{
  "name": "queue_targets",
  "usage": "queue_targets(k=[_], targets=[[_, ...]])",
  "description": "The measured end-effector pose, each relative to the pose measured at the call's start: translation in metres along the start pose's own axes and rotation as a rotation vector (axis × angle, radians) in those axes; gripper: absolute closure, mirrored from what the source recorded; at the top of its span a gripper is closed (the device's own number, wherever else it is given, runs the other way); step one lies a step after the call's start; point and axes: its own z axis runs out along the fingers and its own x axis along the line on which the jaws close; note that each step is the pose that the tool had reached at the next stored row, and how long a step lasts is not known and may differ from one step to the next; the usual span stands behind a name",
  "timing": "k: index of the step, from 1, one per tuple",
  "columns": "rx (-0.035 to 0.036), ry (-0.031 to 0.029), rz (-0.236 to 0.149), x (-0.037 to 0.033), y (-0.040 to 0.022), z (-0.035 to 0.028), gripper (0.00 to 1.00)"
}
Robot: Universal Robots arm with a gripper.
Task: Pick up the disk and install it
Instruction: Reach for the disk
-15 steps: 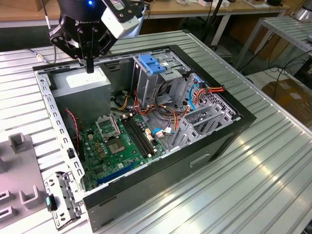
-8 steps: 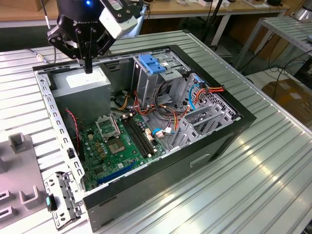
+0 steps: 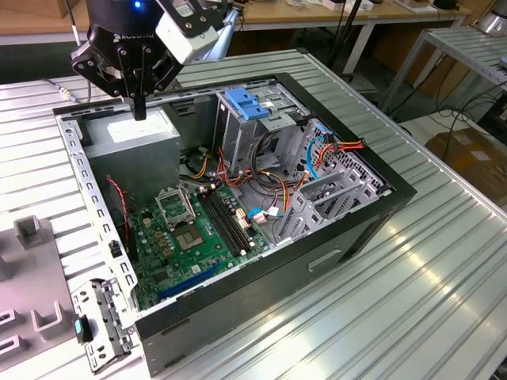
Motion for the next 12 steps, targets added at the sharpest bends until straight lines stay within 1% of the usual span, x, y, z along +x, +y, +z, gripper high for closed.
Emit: queue_targets(k=[12], targets=[[0.0001, 0.0024, 0.0, 0.0051, -0.0004, 0.0, 0.89]])
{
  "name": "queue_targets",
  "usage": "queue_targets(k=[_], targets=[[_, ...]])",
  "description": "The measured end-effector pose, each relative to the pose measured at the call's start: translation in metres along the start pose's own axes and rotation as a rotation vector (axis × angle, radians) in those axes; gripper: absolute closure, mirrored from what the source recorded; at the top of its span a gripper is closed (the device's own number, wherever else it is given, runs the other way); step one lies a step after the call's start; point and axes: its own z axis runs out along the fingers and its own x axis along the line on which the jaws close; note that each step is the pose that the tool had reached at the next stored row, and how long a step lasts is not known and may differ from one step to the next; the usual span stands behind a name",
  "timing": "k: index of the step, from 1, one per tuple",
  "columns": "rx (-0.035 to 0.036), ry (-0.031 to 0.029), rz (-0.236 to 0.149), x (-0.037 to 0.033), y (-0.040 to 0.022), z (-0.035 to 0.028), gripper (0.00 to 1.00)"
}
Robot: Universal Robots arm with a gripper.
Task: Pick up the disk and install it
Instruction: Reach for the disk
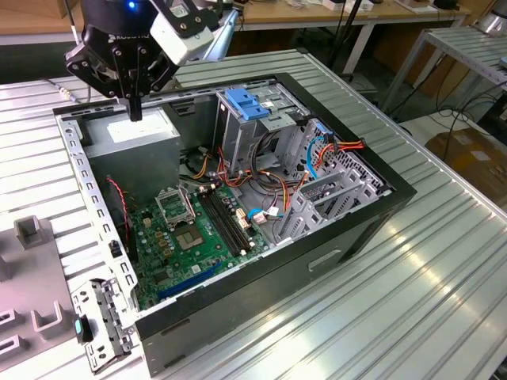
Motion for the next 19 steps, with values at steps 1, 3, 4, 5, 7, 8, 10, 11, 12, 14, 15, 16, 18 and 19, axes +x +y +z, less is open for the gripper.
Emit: queue_targets(k=[1, 3, 4, 5, 7, 8, 10, 11, 12, 14, 15, 16, 18, 19], targets=[[0.0001, 0.0002, 0.0, 0.0003, 0.0, 0.0, 0.89], [0.0001, 0.0005, 0.0, 0.0015, -0.0001, 0.0, 0.89], [0.0001, 0.0006, 0.0, 0.002, -0.0002, 0.0, 0.89], [0.0001, 0.0007, 0.0, 0.0024, -0.0002, 0.0, 0.89], [0.0002, 0.001, 0.0, 0.0036, -0.0003, 0.0, 0.89], [0.0002, 0.0011, 0.0, 0.0039, -0.0003, 0.0, 0.89], [0.0002, 0.0014, 0.0, 0.0047, -0.0004, 0.0, 0.89], [0.0002, 0.0016, 0.0, 0.0053, -0.0004, 0.0, 0.89], [0.0002, 0.0017, 0.0, 0.0059, -0.0005, -0.0001, 0.89], [0.0002, 0.002, 0.0, 0.0071, -0.0006, 0.0, 0.89], [0.0002, 0.0021, 0.0, 0.0078, -0.0006, -0.0001, 0.89], [0.0002, 0.0022, 0.0, 0.0083, -0.0006, -0.0001, 0.89], [0.0002, 0.0025, 0.0, 0.0094, -0.0007, 0.0, 0.89], [0.0003, 0.0027, 0.0, 0.0102, -0.0008, -0.0001, 0.89]])
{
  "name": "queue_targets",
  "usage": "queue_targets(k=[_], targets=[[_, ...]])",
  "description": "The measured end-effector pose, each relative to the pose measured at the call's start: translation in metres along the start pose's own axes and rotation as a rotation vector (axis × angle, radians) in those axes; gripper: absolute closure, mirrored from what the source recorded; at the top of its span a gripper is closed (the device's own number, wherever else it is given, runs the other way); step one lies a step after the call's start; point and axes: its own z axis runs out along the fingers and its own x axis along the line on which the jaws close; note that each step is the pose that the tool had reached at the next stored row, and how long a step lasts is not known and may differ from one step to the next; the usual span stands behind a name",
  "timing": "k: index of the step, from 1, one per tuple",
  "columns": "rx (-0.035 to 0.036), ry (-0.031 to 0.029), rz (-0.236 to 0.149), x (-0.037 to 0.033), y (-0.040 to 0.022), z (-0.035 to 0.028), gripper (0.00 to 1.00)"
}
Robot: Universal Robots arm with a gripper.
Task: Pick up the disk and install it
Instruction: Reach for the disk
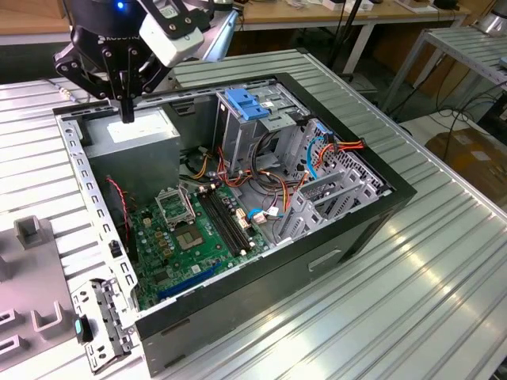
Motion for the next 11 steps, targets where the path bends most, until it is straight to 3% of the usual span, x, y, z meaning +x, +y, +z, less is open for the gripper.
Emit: queue_targets(k=[11], targets=[[0.0001, 0.0015, 0.0, 0.0074, -0.0006, 0.0, 0.89]])
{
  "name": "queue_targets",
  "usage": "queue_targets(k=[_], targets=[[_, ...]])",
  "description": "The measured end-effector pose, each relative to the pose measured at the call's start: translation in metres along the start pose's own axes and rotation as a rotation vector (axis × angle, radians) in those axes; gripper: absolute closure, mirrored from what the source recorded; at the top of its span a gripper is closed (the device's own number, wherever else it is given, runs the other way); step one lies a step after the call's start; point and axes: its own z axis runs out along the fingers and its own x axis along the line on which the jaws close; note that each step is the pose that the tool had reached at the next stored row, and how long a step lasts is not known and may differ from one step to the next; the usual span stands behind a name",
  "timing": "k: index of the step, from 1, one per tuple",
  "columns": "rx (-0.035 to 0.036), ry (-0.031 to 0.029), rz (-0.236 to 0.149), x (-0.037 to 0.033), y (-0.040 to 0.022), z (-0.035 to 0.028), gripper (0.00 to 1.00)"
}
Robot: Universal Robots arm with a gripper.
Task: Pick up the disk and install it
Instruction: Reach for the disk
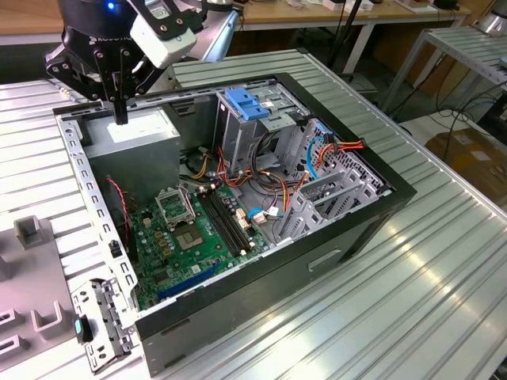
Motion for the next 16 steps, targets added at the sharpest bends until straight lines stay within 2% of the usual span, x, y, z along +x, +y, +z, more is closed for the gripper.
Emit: queue_targets(k=[16], targets=[[0.0001, 0.0021, 0.0, 0.0123, -0.0009, 0.0001, 0.89]])
